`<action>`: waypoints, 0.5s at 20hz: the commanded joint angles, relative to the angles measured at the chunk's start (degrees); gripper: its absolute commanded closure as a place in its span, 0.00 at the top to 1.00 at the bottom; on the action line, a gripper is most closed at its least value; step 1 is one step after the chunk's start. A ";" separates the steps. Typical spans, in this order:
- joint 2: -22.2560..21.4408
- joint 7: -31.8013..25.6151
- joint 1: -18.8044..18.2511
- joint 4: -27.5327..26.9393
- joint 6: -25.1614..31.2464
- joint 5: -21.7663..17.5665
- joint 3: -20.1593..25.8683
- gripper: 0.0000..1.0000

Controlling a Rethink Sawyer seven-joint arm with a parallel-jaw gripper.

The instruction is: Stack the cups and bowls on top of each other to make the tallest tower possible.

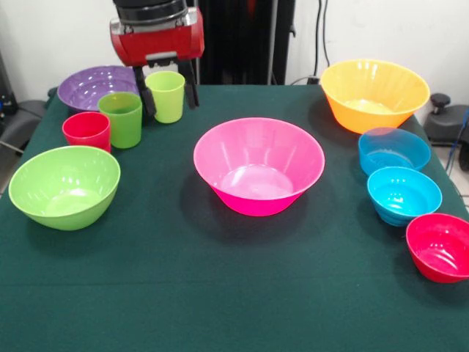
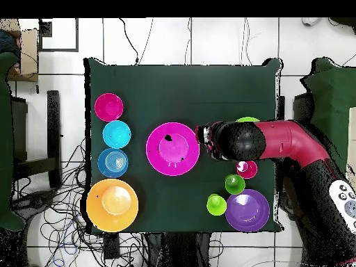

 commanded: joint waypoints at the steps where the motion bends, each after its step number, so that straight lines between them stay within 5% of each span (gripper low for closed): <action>1: -3.07 -6.96 1.77 6.05 4.36 0.39 1.22 1.00; 10: -4.62 -4.56 3.02 7.21 2.62 0.07 0.31 1.00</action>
